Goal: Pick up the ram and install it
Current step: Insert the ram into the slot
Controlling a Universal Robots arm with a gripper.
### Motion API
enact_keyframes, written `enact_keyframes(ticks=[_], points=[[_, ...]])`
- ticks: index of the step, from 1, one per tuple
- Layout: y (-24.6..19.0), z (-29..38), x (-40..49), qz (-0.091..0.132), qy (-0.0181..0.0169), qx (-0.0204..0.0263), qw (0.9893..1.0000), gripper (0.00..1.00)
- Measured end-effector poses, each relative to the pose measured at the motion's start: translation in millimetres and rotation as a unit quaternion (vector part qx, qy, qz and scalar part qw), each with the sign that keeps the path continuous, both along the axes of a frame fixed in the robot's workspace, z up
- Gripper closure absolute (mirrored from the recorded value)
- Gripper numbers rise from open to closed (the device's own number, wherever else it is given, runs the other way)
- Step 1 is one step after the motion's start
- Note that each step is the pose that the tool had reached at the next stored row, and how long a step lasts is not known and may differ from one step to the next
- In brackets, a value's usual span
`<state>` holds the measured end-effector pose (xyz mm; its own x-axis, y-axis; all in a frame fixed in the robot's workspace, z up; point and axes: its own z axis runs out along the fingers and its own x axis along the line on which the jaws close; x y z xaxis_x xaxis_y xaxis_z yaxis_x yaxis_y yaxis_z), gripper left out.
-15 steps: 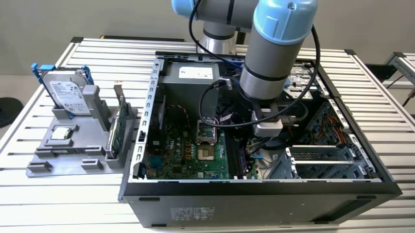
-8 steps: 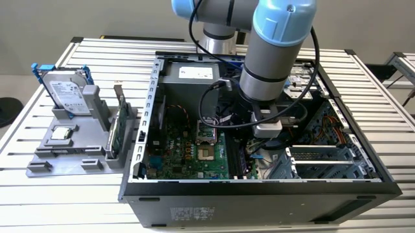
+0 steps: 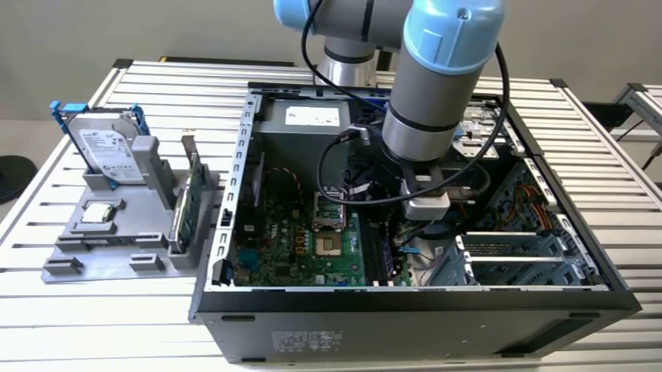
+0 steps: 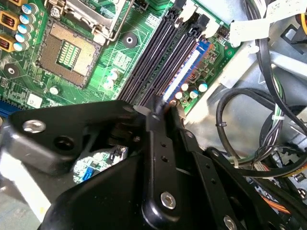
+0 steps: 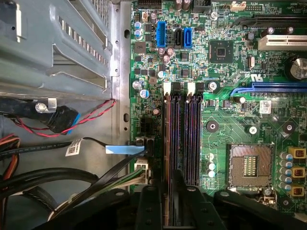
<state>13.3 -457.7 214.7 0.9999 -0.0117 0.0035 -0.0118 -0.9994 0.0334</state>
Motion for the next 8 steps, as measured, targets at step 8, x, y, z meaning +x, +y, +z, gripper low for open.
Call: enact_keyframes(ticks=[8], points=[[0.0,10.9,0.0,0.000,0.0000,0.0016,1.0000,0.00]])
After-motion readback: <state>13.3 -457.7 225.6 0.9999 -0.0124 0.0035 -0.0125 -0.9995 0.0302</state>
